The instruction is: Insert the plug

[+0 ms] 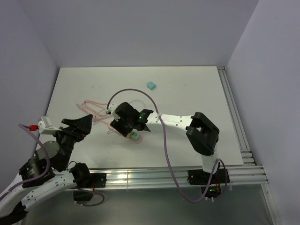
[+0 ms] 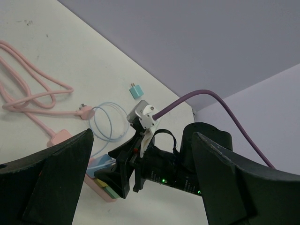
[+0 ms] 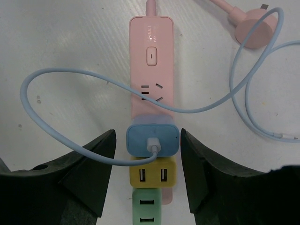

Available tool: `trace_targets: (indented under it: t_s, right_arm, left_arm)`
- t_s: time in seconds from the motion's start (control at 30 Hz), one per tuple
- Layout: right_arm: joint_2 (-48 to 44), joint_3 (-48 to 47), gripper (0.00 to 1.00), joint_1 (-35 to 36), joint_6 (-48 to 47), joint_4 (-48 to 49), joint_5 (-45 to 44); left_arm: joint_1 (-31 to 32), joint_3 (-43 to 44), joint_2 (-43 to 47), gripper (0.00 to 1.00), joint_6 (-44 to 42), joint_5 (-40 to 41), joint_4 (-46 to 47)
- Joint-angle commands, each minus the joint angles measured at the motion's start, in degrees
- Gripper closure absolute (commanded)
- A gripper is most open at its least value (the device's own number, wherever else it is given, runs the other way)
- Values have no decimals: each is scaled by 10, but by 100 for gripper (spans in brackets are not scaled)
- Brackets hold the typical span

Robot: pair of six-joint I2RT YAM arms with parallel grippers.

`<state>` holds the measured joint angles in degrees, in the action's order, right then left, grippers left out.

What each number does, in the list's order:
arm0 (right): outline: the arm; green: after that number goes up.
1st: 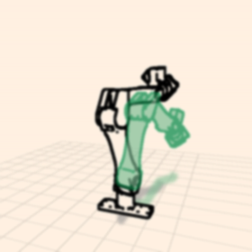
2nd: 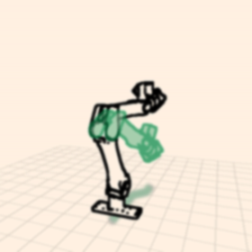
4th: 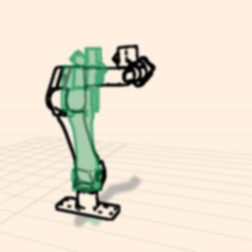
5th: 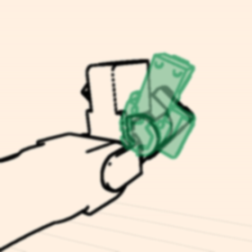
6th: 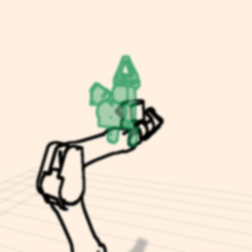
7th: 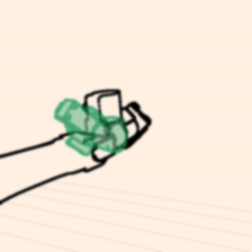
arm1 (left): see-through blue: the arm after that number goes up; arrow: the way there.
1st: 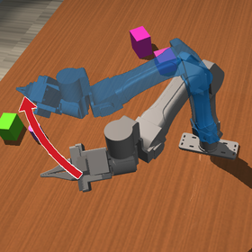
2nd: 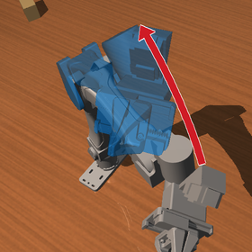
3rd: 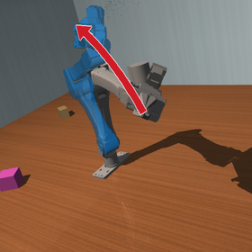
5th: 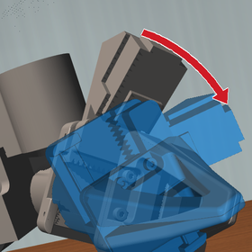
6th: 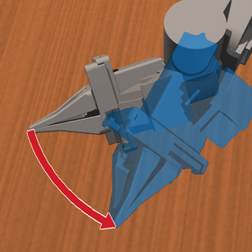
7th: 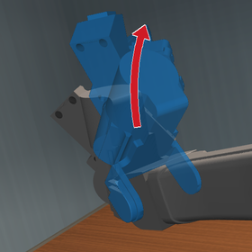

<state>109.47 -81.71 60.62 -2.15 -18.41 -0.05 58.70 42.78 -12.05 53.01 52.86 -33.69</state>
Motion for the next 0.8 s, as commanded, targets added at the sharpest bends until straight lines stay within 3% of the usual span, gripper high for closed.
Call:
trace_targets:
  t_s: [0.0,0.3,0.47,0.5,0.63,0.77]
  right_arm:
    - [6,-9,36,3,3,16,-18]
    - [11,-7,37,3,-2,15,-25]
    - [15,-6,50,3,-6,12,-24]
    - [15,-5,52,3,-6,12,-24]
    - [18,7,90,3,-6,8,-23]
    - [19,31,100,6,-6,13,-33]
  left_arm:
    - [-1,12,9,8,-11,8,7]
    - [-1,11,9,8,-13,8,10]
    - [-1,13,4,8,-16,6,13]
    - [-1,13,3,8,-16,6,13]
    - [-1,15,2,8,-16,6,13]
    - [-1,12,3,8,-19,8,17]
